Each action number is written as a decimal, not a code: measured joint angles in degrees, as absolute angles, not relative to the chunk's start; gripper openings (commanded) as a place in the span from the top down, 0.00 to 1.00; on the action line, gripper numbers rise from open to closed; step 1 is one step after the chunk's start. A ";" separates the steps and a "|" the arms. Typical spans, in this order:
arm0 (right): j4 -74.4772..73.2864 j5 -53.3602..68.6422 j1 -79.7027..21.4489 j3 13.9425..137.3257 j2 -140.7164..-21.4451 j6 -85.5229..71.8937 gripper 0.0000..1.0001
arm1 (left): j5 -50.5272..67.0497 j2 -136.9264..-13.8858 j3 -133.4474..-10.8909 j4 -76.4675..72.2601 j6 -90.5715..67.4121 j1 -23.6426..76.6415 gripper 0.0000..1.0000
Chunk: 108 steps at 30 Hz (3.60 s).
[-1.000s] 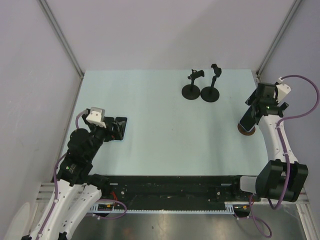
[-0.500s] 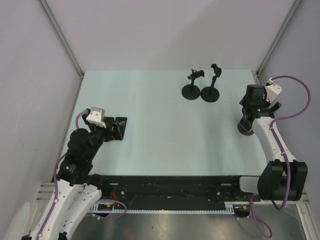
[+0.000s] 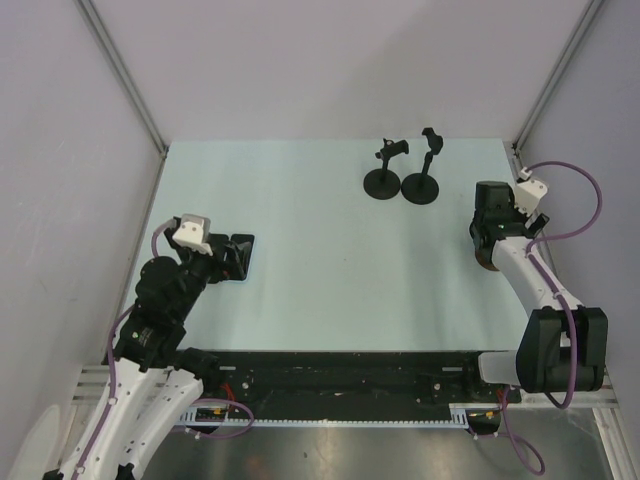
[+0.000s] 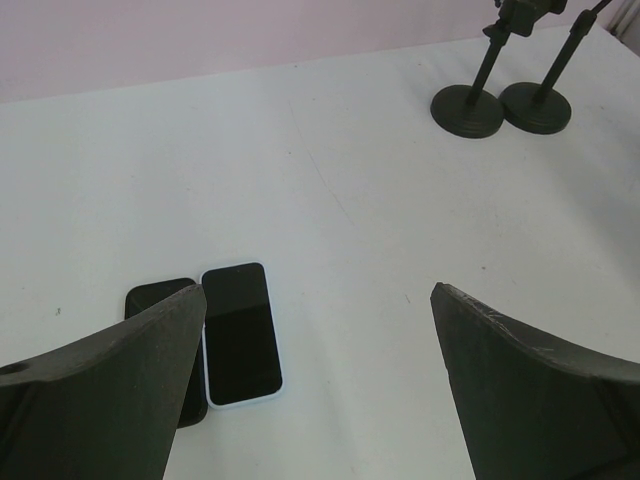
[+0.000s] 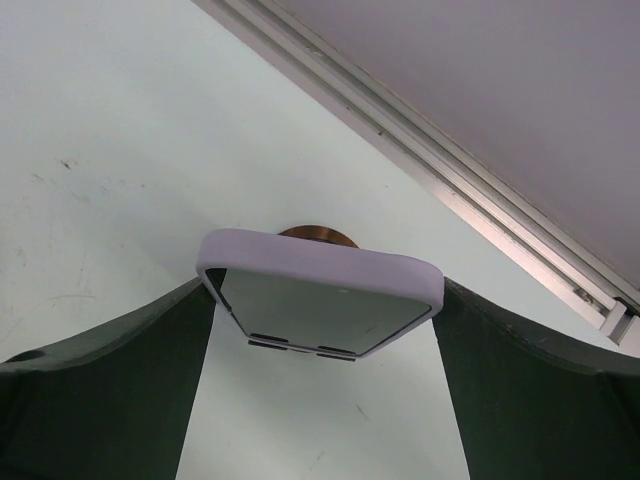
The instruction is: Remove the phone from the phone stand
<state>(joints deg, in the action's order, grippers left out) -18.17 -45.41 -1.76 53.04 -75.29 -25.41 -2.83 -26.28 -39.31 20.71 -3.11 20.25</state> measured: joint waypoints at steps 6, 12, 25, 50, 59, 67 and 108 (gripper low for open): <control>-15.07 -46.22 -1.83 51.31 -75.33 -25.61 0.28 | -2.83 -27.16 -39.31 20.71 -3.11 20.25 0.00; -14.13 -46.50 -2.57 50.87 -75.20 -25.12 0.60 | -2.33 -28.29 -39.13 20.71 -3.09 20.25 0.00; -14.57 -39.75 -6.24 49.74 -63.46 -22.81 1.00 | 2.90 -33.58 -39.13 20.69 -7.20 21.26 0.00; -21.30 6.79 -16.25 51.46 -59.35 -34.26 1.00 | -8.21 -67.31 -50.06 8.97 -13.65 53.47 0.04; -18.57 16.40 -18.13 50.22 -57.67 -37.34 1.00 | 2.15 -73.23 -48.73 -3.01 -17.93 53.47 0.15; -15.22 20.56 -19.99 47.27 -57.19 -40.03 1.00 | 5.52 -76.64 -48.71 -5.74 -20.10 53.47 0.55; -11.07 14.46 -20.99 40.77 -48.97 -30.06 0.00 | 6.52 -72.31 -36.12 10.98 -23.92 16.38 0.99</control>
<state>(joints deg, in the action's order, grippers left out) -11.07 14.46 -20.99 40.77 -48.97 -30.06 6.52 -72.31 -36.12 10.98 -23.92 16.38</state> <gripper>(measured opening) 0.995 0.104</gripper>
